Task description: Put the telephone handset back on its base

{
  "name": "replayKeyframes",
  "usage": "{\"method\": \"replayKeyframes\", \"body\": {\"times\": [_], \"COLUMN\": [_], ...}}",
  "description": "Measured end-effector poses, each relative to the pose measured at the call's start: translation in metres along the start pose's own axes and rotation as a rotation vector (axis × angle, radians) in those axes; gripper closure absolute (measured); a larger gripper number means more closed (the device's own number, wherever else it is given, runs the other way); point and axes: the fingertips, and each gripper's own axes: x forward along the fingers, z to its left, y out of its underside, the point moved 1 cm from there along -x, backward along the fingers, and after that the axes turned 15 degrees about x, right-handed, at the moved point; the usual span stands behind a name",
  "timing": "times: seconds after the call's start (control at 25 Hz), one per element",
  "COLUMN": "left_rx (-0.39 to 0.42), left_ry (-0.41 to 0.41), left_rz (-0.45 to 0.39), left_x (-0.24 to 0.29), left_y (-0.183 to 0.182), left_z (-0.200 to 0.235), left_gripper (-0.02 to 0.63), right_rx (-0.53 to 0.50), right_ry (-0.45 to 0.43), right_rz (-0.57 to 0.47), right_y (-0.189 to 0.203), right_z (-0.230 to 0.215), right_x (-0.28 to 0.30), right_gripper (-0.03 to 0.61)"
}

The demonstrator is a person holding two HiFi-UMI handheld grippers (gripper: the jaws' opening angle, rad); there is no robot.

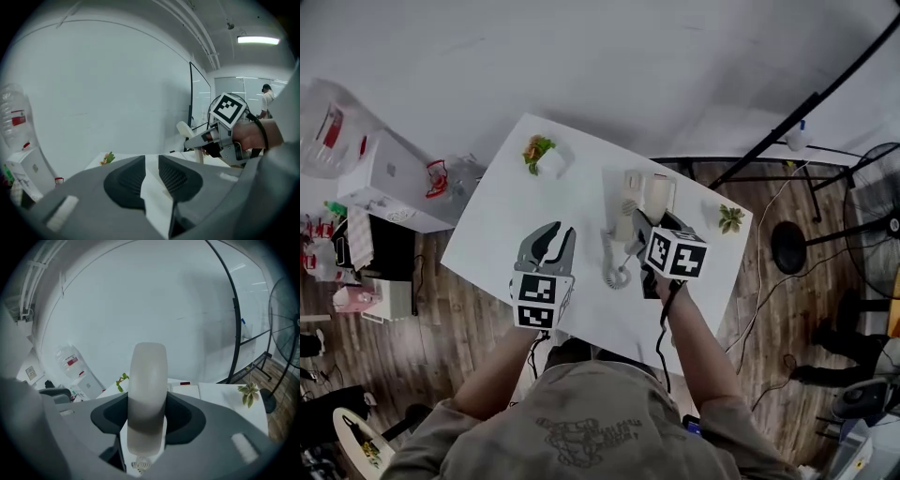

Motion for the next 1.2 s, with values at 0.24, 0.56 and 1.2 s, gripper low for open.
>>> {"method": "replayKeyframes", "body": {"times": [0.24, 0.56, 1.2], "left_rx": [0.026, 0.014, -0.016], "left_ry": [-0.006, -0.012, -0.043], "left_rz": [0.028, 0.058, 0.105], "left_x": [0.015, 0.029, 0.013], "left_y": [0.021, 0.039, 0.065], "left_z": [0.012, 0.025, 0.037], "left_gripper": [0.571, 0.612, 0.612], "right_rx": [0.034, 0.048, 0.144], "right_ry": [0.077, 0.177, 0.306], "right_rz": [0.105, 0.224, 0.200], "right_y": [0.010, 0.029, 0.035], "right_z": [-0.018, -0.042, -0.061], "right_x": [0.059, 0.119, 0.154], "right_gripper": [0.335, 0.334, 0.331]}}
